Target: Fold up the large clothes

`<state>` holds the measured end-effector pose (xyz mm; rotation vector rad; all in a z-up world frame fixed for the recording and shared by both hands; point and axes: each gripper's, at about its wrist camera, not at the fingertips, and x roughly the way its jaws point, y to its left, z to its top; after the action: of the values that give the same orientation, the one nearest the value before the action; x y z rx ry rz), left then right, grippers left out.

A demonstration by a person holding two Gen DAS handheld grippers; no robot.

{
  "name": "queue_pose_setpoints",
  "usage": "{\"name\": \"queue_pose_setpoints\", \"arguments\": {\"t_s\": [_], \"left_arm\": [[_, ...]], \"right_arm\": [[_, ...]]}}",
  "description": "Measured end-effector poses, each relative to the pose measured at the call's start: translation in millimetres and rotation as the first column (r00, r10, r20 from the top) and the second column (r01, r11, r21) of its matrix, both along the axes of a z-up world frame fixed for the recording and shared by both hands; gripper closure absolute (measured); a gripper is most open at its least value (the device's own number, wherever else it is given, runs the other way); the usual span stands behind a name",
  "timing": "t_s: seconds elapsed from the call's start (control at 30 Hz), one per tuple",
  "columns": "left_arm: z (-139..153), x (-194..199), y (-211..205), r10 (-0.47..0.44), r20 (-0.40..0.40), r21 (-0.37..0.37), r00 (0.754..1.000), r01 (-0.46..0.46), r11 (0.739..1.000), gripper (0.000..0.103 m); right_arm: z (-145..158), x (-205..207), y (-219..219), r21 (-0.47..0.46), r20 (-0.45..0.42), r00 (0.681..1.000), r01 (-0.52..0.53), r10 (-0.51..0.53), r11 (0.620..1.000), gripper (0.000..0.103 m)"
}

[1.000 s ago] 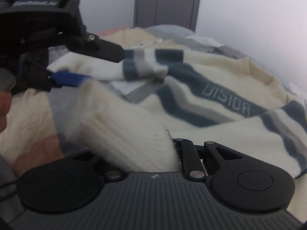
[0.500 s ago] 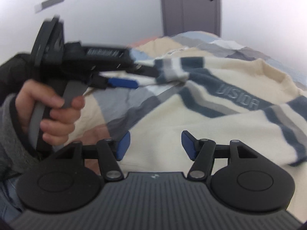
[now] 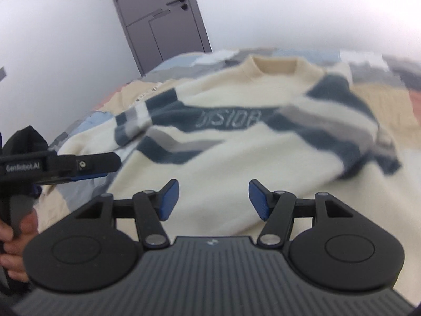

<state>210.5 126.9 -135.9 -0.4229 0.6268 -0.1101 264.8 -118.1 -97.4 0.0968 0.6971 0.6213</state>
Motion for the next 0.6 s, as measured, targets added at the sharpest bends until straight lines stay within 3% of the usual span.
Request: {"name": "queue_pose_setpoints", "arguments": {"t_s": [0.33, 0.6], "left_arm": [[-41.2, 28.3, -19.2, -0.002, -0.211, 0.115, 0.978, 0.026, 0.993, 0.034], [-40.2, 25.8, -24.1, 0.006, -0.193, 0.150, 0.981, 0.023, 0.988, 0.034]], "right_arm": [[-23.2, 6.0, 10.2, -0.069, 0.027, 0.999, 0.049, -0.047, 0.996, 0.048], [-46.4, 17.1, 19.6, -0.164, 0.013, 1.000, 0.021, -0.019, 0.986, 0.050]]}}
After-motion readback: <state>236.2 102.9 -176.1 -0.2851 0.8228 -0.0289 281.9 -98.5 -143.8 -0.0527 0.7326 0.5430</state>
